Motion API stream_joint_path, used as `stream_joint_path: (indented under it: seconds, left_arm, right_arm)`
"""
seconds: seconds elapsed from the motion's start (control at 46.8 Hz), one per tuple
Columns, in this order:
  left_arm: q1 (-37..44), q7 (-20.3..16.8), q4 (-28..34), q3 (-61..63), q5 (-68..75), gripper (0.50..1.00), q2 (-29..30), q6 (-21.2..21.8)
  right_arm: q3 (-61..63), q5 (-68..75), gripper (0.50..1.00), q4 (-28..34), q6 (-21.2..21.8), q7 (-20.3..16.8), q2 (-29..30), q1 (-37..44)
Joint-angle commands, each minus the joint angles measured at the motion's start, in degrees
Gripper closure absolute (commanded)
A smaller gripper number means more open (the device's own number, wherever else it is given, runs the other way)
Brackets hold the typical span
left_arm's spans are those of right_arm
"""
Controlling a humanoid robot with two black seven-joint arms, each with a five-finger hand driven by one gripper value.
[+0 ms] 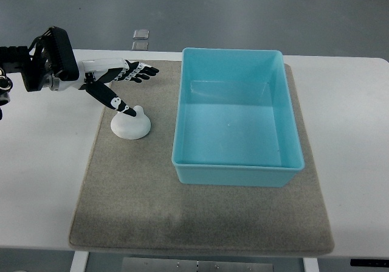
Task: Place white toy into blue box with left hand
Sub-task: 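Move the left hand over the white bunny toy, fingers pointing down, then close the left hand fingers around the white bunny toy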
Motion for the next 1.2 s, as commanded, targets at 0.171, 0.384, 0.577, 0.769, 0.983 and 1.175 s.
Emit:
stream_joint_path:
  seconds: [0.171,0.384,0.577,0.769,0.983,1.175]
  left_arm:
    - [-0.7,0.0,-0.1,-0.2,8.7,0.506,-0.3,0.0]
    - [-1.2,0.0,-2.9,-0.2,10.2,0.506,0.0,-0.1]
    - [-1.1,0.0,-3.5,0.1,13.8,0.506,0.0,0.0]
    - [-0.5,0.0,-3.5,0.0,20.8,0.508,0.0,0.5]
    - [-0.5,-0.1,-3.4,0.1,23.9,0.510,-0.4,0.6]
    - [-0.2,0.0,-3.3,0.1,24.4,0.536,-0.8,1.0]
  right_arm:
    - [0.0,0.0,0.564,0.0,0.0,0.0,0.0,0.0]
    - [0.0,0.0,0.564,0.0,0.0,0.0,0.0,0.0]
    - [0.0,0.0,0.564,0.0,0.0,-0.1,0.0,0.0]
    - [0.0,0.0,0.564,0.0,0.0,0.0,0.0,0.0]
    - [0.0,0.0,0.564,0.0,0.0,0.0,0.0,0.0]
    - [0.0,0.0,0.564,0.0,0.0,0.0,0.0,0.0]
